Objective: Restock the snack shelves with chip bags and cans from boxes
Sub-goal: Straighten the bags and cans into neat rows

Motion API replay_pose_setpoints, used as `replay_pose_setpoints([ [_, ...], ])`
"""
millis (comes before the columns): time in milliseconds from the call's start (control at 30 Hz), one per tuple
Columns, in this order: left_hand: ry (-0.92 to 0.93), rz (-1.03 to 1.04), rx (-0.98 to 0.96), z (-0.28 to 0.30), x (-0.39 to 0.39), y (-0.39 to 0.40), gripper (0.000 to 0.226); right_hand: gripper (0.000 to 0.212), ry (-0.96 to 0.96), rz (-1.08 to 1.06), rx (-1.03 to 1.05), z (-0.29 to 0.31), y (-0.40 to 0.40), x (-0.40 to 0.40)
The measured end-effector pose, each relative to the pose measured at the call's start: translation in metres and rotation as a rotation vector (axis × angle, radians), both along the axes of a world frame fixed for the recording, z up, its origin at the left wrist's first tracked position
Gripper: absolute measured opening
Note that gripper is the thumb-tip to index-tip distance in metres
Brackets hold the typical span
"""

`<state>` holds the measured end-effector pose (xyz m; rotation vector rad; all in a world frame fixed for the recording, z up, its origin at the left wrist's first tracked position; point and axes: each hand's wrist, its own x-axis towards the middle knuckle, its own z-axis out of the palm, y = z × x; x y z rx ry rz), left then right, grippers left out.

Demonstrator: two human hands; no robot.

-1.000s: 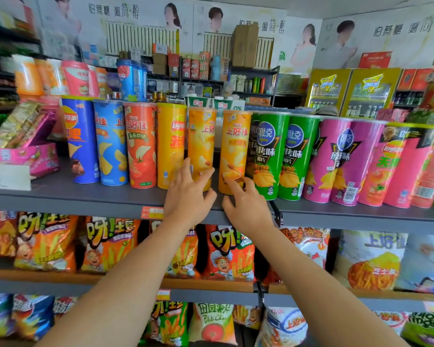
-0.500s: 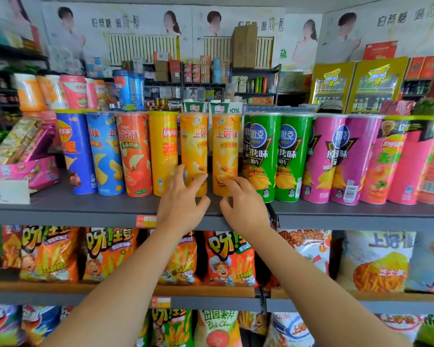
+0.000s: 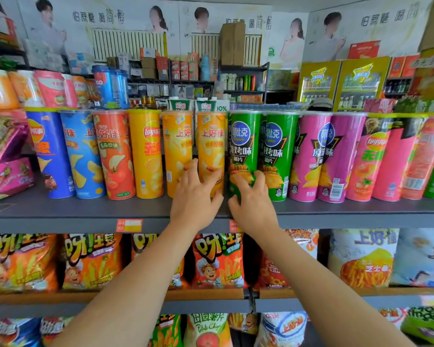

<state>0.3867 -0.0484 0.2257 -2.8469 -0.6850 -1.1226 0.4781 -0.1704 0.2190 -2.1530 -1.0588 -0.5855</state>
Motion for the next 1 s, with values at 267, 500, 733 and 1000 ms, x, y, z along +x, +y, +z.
replay_pose_setpoints([
  [267, 0.09, 0.01, -0.097, 0.003, -0.001, -0.005, 0.054, 0.051, 0.098, 0.026, -0.01, 0.004, 0.008, 0.002],
  [500, 0.244, 0.007, -0.142, 0.009, 0.001, -0.004, 0.055, 0.056, 0.188, -0.018, -0.253, 0.011, 0.011, 0.011],
  [733, 0.267, -0.021, -0.153, 0.01, 0.001, -0.002, 0.054, 0.055, 0.196, -0.02, -0.288, 0.011, 0.012, 0.012],
  [1000, 0.218, -0.012, -0.134, 0.011, -0.002, -0.008, 0.053, 0.053, 0.19, -0.006, -0.236, 0.01, 0.009, 0.008],
])
